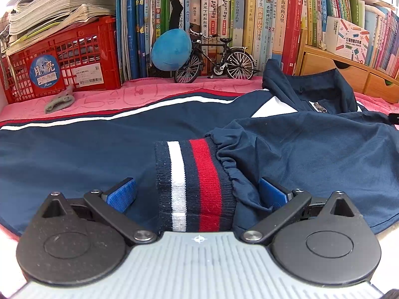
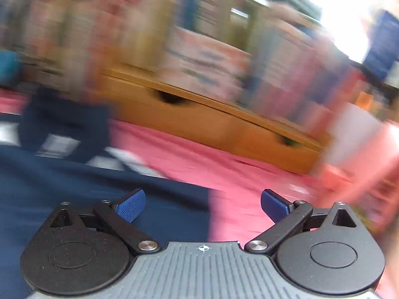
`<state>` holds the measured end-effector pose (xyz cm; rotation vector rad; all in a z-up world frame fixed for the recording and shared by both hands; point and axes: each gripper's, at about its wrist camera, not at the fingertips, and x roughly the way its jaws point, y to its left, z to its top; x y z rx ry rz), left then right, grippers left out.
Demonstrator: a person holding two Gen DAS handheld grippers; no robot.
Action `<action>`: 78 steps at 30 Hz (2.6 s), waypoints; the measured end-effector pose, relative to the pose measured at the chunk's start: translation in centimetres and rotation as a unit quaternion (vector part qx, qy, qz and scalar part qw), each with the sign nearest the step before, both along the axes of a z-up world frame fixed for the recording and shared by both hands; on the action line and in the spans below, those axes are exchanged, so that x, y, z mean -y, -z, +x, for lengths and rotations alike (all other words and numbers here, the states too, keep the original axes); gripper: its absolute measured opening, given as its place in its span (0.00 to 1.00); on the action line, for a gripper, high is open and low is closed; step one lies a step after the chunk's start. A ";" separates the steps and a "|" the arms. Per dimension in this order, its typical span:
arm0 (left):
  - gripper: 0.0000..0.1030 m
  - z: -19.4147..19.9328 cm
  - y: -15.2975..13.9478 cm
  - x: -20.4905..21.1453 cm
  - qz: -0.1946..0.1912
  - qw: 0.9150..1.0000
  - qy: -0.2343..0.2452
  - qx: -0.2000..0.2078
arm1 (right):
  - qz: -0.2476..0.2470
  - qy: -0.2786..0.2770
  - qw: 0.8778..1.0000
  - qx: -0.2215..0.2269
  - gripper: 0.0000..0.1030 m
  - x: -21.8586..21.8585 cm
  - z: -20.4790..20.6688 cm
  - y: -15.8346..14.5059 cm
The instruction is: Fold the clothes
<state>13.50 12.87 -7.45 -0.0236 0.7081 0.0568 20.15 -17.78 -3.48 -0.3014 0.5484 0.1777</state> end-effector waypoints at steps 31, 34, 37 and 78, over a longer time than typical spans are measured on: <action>1.00 -4.3 -4.7 -13.6 -0.067 0.988 -0.114 0.074 | 0.079 -0.279 0.951 -0.112 1.00 -12.2 -4.3 4.0; 1.00 -4.1 -4.3 -19.5 -0.088 0.969 -0.219 0.071 | 0.079 -0.278 0.951 -0.111 1.00 -12.1 -4.3 4.0; 1.00 -4.0 -3.1 -24.9 -0.117 0.940 -0.315 0.062 | 0.079 -0.278 0.951 -0.111 1.00 -12.0 -4.4 4.0; 0.04 -4.0 -13.2 -10.4 -0.074 0.969 -0.042 0.232 | 0.096 -0.238 0.960 -0.111 1.00 -11.3 -4.2 3.8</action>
